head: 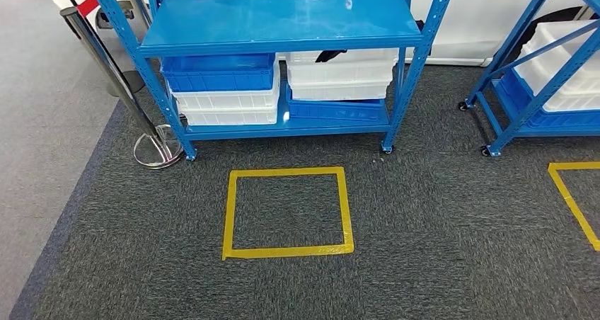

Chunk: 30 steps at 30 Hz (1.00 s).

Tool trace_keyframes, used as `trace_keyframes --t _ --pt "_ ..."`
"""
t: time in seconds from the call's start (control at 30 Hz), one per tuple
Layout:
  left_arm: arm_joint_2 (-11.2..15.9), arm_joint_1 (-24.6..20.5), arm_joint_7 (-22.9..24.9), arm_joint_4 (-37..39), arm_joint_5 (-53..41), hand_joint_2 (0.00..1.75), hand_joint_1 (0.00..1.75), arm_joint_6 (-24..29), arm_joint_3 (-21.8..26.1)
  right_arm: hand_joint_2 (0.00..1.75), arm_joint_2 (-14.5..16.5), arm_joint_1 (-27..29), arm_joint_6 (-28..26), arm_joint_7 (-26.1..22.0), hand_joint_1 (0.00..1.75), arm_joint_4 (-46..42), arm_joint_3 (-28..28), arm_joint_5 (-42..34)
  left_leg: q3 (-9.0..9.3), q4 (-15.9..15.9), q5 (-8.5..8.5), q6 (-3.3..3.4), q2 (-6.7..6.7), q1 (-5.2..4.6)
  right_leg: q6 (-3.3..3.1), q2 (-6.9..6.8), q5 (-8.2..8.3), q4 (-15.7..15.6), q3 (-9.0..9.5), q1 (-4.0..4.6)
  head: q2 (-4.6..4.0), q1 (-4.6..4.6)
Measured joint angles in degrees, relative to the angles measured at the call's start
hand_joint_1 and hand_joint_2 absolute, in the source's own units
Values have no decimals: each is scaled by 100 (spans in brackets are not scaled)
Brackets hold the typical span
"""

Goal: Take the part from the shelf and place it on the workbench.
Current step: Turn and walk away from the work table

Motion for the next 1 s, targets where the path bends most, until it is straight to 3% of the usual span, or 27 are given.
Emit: trace_keyframes --t 0.07,0.13,0.17,0.2,0.23,0.3,0.33,0.37,0.43,0.53,0.57,0.6,0.67,0.7,0.73,0.8,0.83,0.87,0.9,1.0 --pt "6 -1 1 0 -1 0 0 13 0 0 3 13 5 1 0 -3 -2 7 -212 476 -157 -67 49 22 -60 -27 -65 -49 167 -27 0 -43" --pt "7 2 11 0 -1 0 0 31 0 0 0 24 5 2 0 -3 -4 21 -779 1329 -382 -118 80 44 -83 -44 -176 -75 315 -24 -1 -78" --pt "8 5 19 0 -1 0 0 41 0 0 0 25 5 3 0 -3 -4 29 -1065 1654 -404 -127 83 50 -81 -41 -245 -87 394 -22 -1 -80" --pt "8 8 26 0 0 0 0 48 0 0 1 26 5 3 0 -2 -4 37 -1267 1776 -291 -120 83 51 -76 -36 -318 -102 494 -20 -1 -85" --pt "7 10 31 0 1 0 0 54 0 0 1 27 5 4 0 -2 -4 42 -1355 1652 -32 -96 83 46 -69 -31 -397 -124 618 -15 0 -86" --pt "10 15 40 0 -1 0 0 63 0 0 5 37 8 6 0 0 -5 54 -1277 981 664 -2 74 20 -45 -17 -579 -175 909 -6 0 -78" --pt "13 21 47 1 -2 0 0 69 1 0 10 31 10 6 0 2 -6 59 -1201 712 901 61 74 -9 -13 -3 -668 -193 1030 8 0 -56" --pt "16 27 54 1 1 0 0 78 1 0 17 25 12 8 0 4 -7 63 -1134 566 994 118 77 -38 26 6 -738 -212 1116 9 -1 -37" --pt "13 26 66 2 35 0 0 107 9 0 32 -15 19 10 0 7 -9 67 -1057 546 897 212 87 -92 114 12 -811 -296 1215 -1 -1 -6" --pt "-14 -10 81 2 161 0 0 133 23 0 42 -85 21 4 0 -14 -13 67 -756 188 711 308 85 -38 185 -26 -907 -377 1340 -12 1 2" --pt "-21 -17 84 2 196 0 0 136 28 0 42 -99 21 0 0 -21 -16 67 -631 31 673 321 84 -8 198 -29 -979 -163 1221 -11 0 19" --pt "-26 -20 86 2 219 0 0 138 39 0 42 -99 22 -3 0 -25 -21 67 -544 -57 648 317 81 -1 214 -24 -1060 201 969 -16 0 41" --pt "-32 -18 92 2 248 0 0 141 79 0 41 -88 25 -4 0 -25 -36 68 -415 -135 577 319 75 8 252 -17 -1153 1006 296 -25 0 50" --pt "-34 -17 98 2 262 0 0 142 101 0 39 -69 27 -5 0 -25 -43 69 -345 -141 524 310 62 8 270 -17 -1054 1212 23 -25 0 52" --pt "-35 -15 103 2 277 0 0 142 119 0 37 -43 30 -5 0 -25 -48 68 -266 -140 465 300 44 9 280 -17 -827 1211 -153 -26 0 53" --pt "-37 -12 109 2 306 0 0 141 140 0 32 10 35 -6 0 -23 -52 67 -110 -133 340 263 9 11 270 -18 -148 695 -237 -24 0 61" --pt "-37 -12 110 2 315 0 0 141 149 0 31 32 37 -6 0 -16 -53 67 -56 -120 278 230 -1 1 251 -18 104 415 -217 -10 0 68" --pt "-38 -12 111 2 320 0 0 142 156 0 31 38 39 -9 0 -11 -54 67 -33 -103 225 192 -4 -7 207 -18 226 194 -183 0 0 72" --pt "-38 -12 112 2 323 0 0 143 162 0 32 37 40 -13 0 -5 -55 67 -31 -91 183 156 -1 -16 160 -16 243 78 -164 13 -1 66" --pt "-37 -24 112 2 325 0 0 146 166 0 44 21 43 -21 0 -1 -56 69 -4 -68 105 65 20 -21 27 -15 145 -15 -101 14 -1 35"
